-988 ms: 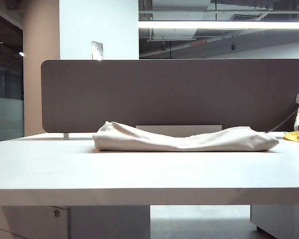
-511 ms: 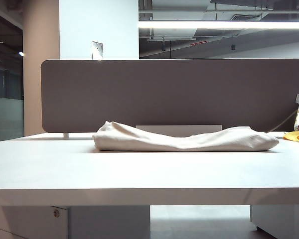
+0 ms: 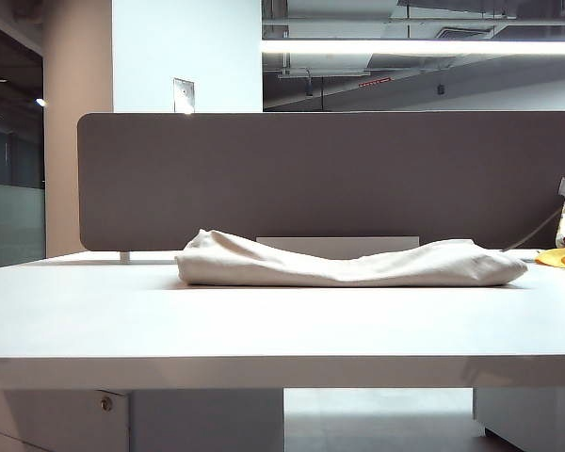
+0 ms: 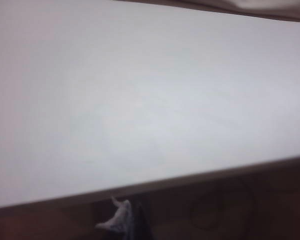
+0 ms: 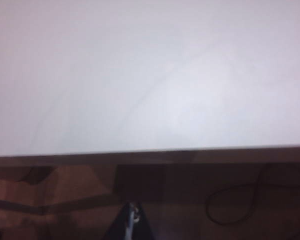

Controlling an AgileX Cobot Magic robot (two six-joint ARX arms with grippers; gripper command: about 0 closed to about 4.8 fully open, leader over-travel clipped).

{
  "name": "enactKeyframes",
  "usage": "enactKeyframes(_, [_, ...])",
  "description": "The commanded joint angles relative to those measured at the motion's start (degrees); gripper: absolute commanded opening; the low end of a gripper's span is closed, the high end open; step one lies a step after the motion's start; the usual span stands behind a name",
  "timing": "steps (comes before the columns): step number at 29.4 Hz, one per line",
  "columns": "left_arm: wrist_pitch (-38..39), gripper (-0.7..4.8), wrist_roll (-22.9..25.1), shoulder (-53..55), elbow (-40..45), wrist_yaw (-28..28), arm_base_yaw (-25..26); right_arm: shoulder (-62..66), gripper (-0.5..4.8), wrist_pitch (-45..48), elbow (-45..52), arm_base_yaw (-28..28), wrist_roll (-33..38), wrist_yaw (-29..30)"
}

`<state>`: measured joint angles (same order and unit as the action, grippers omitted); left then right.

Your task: Fold the bottom side of the T-shirt horizontally towards the center, about one-third of the way, then fold the sleeve back towards the center, creating a straight line along the edge of the T-shirt, and finally fold the bottom of the T-shirt up towards the top, creating a neat rectangle.

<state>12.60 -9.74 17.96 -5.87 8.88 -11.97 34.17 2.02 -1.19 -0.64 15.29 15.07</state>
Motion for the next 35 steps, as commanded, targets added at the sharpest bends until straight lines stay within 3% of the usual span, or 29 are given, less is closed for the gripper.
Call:
enactKeyframes(1, [-1.14, -0.05, 0.02, -0.04, -0.2, -2.38, 0.07, -0.15, -0.05, 0.83, -0.24, -0.02, 0.11, 0.07])
enactKeyframes(20, [-1.16, -0.05, -0.04, -0.04, -0.2, -2.32, 0.07, -0.15, -0.05, 0.83, -0.24, -0.02, 0.11, 0.07])
enactKeyframes(31, [-2.71, -0.05, -0.7, -1.64, -0.04, -21.05, 0.59, -0.15, -0.05, 0.83, -0.24, 0.0, 0.11, 0.0])
enactKeyframes(35, [-2.51, -0.05, 2.86, -5.07, -0.02, -18.73, 5.38, -0.15, -0.06, 0.83, -0.24, 0.0, 0.11, 0.04])
